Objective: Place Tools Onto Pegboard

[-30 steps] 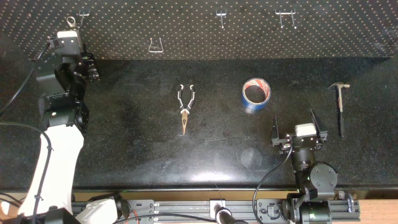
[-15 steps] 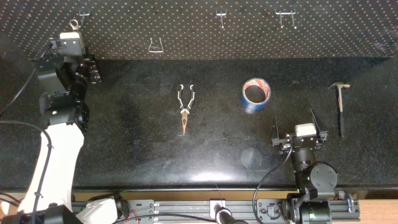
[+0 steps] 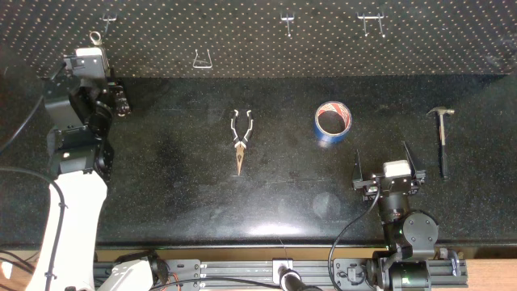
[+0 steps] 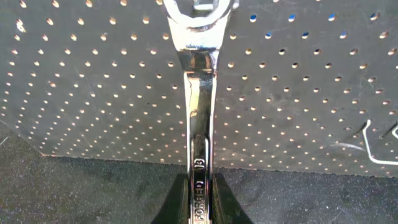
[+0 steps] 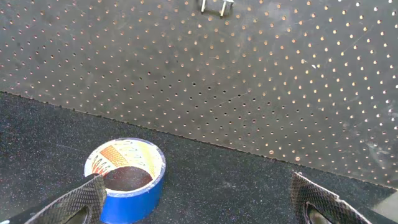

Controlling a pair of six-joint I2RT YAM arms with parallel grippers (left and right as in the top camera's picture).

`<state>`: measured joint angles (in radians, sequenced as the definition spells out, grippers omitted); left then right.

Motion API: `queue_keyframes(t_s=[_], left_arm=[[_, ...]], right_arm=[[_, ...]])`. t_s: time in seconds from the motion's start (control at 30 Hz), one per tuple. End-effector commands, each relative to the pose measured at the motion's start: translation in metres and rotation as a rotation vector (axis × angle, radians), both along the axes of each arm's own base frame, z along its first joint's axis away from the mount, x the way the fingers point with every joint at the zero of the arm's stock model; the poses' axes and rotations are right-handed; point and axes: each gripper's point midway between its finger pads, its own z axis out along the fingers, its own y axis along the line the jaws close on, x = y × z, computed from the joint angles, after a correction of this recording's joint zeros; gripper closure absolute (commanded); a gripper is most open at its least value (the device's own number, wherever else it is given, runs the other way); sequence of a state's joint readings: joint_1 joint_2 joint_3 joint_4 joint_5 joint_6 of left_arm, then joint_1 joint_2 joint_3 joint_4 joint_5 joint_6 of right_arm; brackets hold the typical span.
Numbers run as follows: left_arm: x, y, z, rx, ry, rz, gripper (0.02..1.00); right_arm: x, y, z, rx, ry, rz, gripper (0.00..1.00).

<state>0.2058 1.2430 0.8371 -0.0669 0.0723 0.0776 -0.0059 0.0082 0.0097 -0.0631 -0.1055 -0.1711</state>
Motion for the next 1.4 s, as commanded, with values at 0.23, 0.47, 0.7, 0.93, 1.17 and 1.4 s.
queue_keyframes(t_s=[0.23,0.47,0.7,0.93,1.17,1.4], left_arm=[[0.002,-0.001,0.012,0.006,-0.016,-0.012,0.991],[0.008,-0.005,0.008,0.007,-0.016,-0.025,0.989],[0.012,-0.004,0.004,0.006,-0.016,-0.025,0.989],[0.017,-0.003,0.0,0.006,-0.015,-0.026,0.989],[0.026,-0.002,-0.003,0.009,-0.031,-0.026,0.989],[0.031,-0.001,-0.02,0.001,0.006,-0.026,0.989]], right_arm=[[0.0,0.0,-0.002,-0.01,0.002,-0.002,0.038],[0.0,0.0,-0.002,-0.011,0.002,-0.001,0.038],[0.0,0.0,-0.002,-0.011,0.002,-0.001,0.038],[0.0,0.0,-0.002,-0.01,0.002,-0.002,0.038],[0.0,0.0,-0.002,-0.01,0.002,-0.001,0.036],[0.0,0.0,-0.002,-0.011,0.002,-0.001,0.038]])
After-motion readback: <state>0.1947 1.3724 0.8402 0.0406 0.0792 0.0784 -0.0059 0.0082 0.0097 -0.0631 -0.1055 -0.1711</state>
